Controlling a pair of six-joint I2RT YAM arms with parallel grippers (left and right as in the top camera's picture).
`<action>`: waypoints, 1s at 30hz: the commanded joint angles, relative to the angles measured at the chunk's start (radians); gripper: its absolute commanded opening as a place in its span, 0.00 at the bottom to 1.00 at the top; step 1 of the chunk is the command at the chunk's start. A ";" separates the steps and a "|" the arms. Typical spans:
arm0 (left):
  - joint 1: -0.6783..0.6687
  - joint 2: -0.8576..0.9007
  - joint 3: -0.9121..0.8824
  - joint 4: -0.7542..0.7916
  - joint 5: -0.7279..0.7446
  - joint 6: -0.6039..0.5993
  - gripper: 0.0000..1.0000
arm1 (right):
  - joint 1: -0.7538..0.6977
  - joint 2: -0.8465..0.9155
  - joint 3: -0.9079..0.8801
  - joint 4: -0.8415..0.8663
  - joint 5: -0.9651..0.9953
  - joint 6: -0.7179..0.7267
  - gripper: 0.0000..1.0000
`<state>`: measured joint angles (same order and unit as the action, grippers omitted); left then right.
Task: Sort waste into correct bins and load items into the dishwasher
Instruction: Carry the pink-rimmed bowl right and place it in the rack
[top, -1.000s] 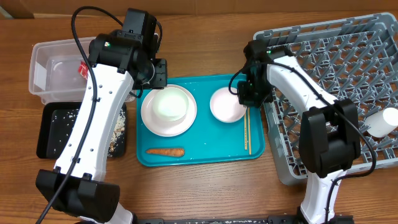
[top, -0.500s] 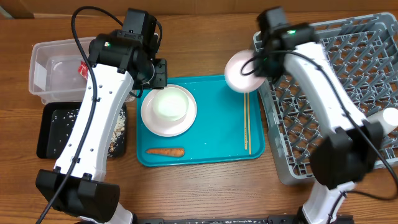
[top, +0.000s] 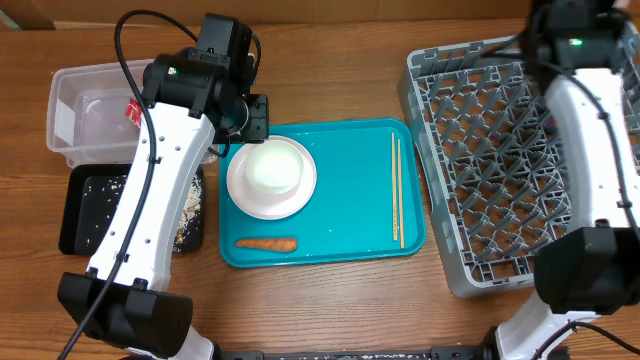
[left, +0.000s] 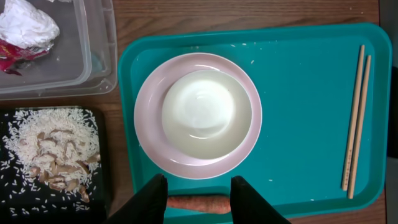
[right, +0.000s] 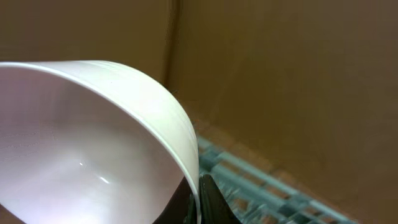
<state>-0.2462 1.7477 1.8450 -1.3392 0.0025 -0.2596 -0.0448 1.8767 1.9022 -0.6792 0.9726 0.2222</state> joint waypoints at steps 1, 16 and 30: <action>0.008 -0.002 0.007 0.001 -0.013 -0.010 0.37 | -0.086 0.008 -0.001 0.051 0.122 -0.017 0.04; 0.008 -0.002 0.007 -0.031 -0.010 -0.007 0.38 | -0.328 0.262 -0.001 0.219 0.161 -0.145 0.04; 0.008 -0.002 0.007 -0.043 -0.002 -0.011 0.38 | -0.272 0.377 -0.038 0.042 0.072 0.056 0.04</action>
<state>-0.2462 1.7477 1.8450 -1.3811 0.0029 -0.2600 -0.3363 2.2402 1.8793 -0.6064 1.0904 0.1791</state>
